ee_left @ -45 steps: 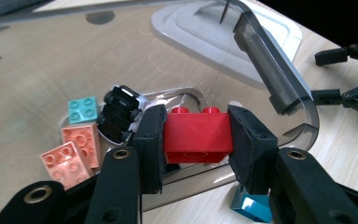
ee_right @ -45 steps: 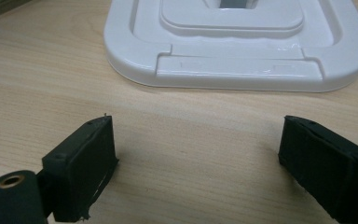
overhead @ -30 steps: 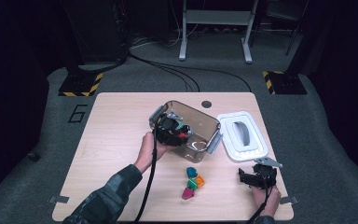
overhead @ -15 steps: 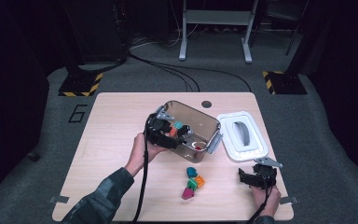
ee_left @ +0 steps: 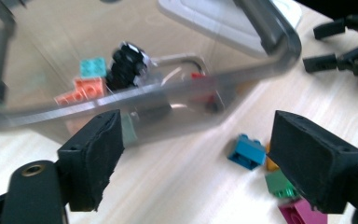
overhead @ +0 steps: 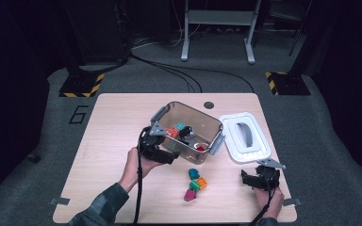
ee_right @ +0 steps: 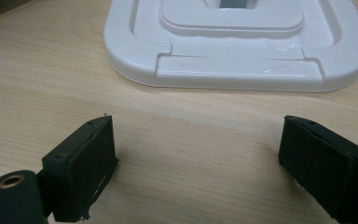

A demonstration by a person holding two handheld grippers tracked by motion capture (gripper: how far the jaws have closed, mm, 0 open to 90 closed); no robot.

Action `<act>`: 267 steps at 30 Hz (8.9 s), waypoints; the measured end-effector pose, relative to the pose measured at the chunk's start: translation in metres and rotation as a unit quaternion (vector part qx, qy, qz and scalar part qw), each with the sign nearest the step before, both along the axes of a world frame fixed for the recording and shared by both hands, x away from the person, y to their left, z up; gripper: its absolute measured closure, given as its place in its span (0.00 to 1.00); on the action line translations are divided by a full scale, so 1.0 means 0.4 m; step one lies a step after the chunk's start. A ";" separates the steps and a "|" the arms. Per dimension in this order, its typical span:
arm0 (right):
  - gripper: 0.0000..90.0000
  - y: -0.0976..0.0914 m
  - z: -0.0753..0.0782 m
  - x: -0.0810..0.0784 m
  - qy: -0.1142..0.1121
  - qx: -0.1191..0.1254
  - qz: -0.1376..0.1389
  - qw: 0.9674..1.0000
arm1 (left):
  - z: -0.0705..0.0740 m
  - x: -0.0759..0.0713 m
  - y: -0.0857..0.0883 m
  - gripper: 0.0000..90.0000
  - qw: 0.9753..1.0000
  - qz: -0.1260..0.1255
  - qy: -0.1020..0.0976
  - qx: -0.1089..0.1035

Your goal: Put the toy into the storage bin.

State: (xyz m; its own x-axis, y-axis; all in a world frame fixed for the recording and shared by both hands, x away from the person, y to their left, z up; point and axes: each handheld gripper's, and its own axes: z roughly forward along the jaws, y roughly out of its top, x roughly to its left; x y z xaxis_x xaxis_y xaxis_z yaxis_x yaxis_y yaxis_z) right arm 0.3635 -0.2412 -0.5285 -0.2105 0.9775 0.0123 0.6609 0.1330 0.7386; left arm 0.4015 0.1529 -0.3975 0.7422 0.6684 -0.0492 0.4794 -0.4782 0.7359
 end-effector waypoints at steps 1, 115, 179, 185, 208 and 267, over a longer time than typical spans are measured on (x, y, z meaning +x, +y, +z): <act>0.11 0.000 0.000 0.000 0.000 0.000 0.000 1.000 | -0.009 -0.007 0.000 0.18 1.000 -0.001 0.002 0.004; 0.11 0.001 0.000 0.000 0.001 -0.001 -0.001 1.000 | -0.042 -0.001 0.073 0.66 0.999 -0.015 0.000 -0.034; 0.11 0.001 0.000 0.000 0.001 -0.001 -0.001 1.000 | 0.091 0.198 -0.047 0.66 1.000 -0.024 0.014 -0.005; 0.11 0.001 0.000 0.000 0.001 -0.001 -0.002 1.000 | 0.069 0.201 -0.055 0.66 0.999 -0.028 0.031 0.000; 0.11 0.000 0.000 0.001 0.001 0.000 -0.001 1.000 | 0.020 0.207 -0.077 0.63 0.995 -0.050 0.080 0.023; 0.11 0.000 0.000 0.000 0.000 -0.001 -0.002 1.000 | -0.157 -0.109 -0.125 0.17 0.997 -0.065 0.039 0.000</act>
State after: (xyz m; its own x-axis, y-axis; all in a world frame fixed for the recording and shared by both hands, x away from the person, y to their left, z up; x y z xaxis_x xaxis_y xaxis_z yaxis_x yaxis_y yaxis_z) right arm 0.3636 -0.2410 -0.5285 -0.2057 0.9786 0.0102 0.6621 0.1315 0.7378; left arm 0.3581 0.1028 -0.4604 0.8161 0.5674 -0.1100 0.4692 -0.5393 0.6993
